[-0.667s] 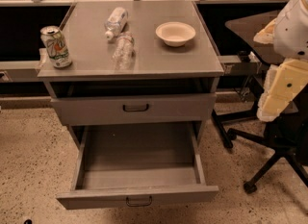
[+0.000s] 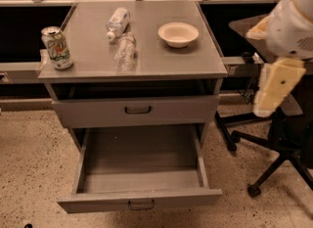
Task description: Place water bottle into middle drawer
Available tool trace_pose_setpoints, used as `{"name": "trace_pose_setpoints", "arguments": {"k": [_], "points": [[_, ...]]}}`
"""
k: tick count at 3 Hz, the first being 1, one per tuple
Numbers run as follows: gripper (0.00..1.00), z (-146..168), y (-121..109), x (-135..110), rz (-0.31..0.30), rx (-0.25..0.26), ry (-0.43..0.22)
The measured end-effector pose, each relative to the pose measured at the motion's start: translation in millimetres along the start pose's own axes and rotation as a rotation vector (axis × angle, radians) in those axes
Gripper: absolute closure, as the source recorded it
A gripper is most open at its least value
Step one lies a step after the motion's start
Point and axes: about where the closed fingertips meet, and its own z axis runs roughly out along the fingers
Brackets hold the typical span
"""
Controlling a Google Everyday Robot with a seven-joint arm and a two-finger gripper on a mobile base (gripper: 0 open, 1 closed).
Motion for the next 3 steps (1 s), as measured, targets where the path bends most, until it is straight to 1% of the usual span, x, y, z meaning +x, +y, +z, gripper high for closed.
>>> {"name": "trace_pose_setpoints", "arguments": {"k": [1, 2, 3], "points": [[0.00, 33, -43, -39, -0.220, 0.094, 0.032], [0.00, 54, -67, -84, -0.439, 0.192, -0.011], [0.00, 51, -74, -94, -0.513, 0.233, -0.021]]}}
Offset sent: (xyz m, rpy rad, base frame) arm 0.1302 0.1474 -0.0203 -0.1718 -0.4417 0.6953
